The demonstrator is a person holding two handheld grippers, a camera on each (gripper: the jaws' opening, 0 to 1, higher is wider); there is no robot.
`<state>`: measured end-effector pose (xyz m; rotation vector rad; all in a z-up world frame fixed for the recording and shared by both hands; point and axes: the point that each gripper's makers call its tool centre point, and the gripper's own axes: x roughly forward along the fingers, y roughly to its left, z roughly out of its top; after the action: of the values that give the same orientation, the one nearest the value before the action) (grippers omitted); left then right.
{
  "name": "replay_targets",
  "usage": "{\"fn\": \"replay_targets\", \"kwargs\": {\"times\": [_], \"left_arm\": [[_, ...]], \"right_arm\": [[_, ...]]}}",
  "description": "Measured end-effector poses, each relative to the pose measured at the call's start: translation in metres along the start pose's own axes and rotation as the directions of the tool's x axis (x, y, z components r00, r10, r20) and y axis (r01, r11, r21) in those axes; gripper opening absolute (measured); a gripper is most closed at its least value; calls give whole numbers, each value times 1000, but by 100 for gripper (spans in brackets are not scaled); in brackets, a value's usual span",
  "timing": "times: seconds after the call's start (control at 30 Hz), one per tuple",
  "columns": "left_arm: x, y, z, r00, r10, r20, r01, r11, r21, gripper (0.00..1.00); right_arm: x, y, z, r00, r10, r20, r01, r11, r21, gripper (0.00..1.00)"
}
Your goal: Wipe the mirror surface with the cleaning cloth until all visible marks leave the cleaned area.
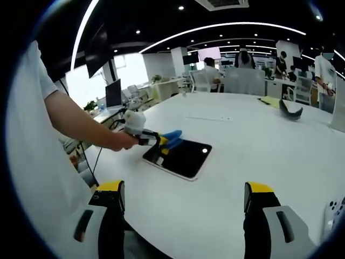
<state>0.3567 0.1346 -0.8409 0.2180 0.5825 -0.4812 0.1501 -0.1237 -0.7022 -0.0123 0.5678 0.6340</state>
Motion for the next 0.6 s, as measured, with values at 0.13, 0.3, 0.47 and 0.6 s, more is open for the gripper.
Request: {"fn": "replay_targets", "kwargs": {"times": [0.13, 0.3, 0.47, 0.6], "left_arm": [[-3, -1, -2, 1000, 1, -6, -1, 1000, 15, 7], [-8, -1, -6, 1000, 2, -2, -2, 1000, 19, 7], [-10, -2, -8, 1000, 6, -1, -6, 1000, 18, 7], [-13, -2, -10, 1000, 1, -2, -1, 1000, 21, 7]], "right_arm": [[0, 0, -1, 1000, 0, -5, 0, 1000, -5, 91], [0, 2, 1, 1000, 5, 2, -5, 1000, -9, 91], [0, 2, -1, 1000, 7, 5, -7, 1000, -4, 91], [0, 4, -2, 1000, 8, 10, -8, 1000, -3, 91]]}}
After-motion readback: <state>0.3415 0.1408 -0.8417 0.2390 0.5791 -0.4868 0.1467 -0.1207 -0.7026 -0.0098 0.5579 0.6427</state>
